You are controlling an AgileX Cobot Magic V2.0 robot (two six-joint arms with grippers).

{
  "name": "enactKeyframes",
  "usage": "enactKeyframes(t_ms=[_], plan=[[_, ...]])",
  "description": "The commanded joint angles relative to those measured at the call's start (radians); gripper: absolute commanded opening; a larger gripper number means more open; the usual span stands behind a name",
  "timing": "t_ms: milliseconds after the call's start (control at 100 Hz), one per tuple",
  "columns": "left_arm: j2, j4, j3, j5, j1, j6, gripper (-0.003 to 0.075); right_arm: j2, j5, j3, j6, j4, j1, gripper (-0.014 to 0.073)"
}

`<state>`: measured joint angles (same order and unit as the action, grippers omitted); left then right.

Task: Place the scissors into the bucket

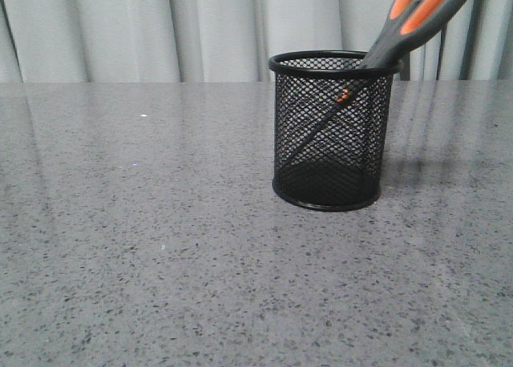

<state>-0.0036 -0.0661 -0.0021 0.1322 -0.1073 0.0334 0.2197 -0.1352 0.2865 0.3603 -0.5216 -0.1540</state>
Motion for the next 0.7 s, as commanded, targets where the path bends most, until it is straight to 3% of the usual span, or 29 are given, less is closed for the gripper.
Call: enactKeyframes(t_ms=[0, 180, 410, 640, 690], plan=[[-0.025, -0.010, 0.028, -0.071, 0.004, -0.012, -0.0021, 0.007, 0.063, 0.024, 0.002, -0.004, 0.001, -0.0065], [-0.025, -0.010, 0.028, -0.071, 0.004, -0.012, -0.0021, 0.007, 0.097, -0.016, -0.013, 0.158, 0.003, -0.0065], [-0.025, -0.010, 0.028, -0.071, 0.004, -0.012, -0.0021, -0.067, 0.146, -0.147, -0.268, 0.475, 0.085, -0.0065], [-0.025, -0.010, 0.028, -0.071, 0.004, -0.012, -0.0021, -0.207, 0.146, -0.316, -0.290, 0.493, 0.143, -0.0065], [-0.025, -0.010, 0.028, -0.071, 0.004, -0.012, -0.0021, -0.234, 0.064, -0.314, -0.290, 0.502, 0.150, -0.0065]])
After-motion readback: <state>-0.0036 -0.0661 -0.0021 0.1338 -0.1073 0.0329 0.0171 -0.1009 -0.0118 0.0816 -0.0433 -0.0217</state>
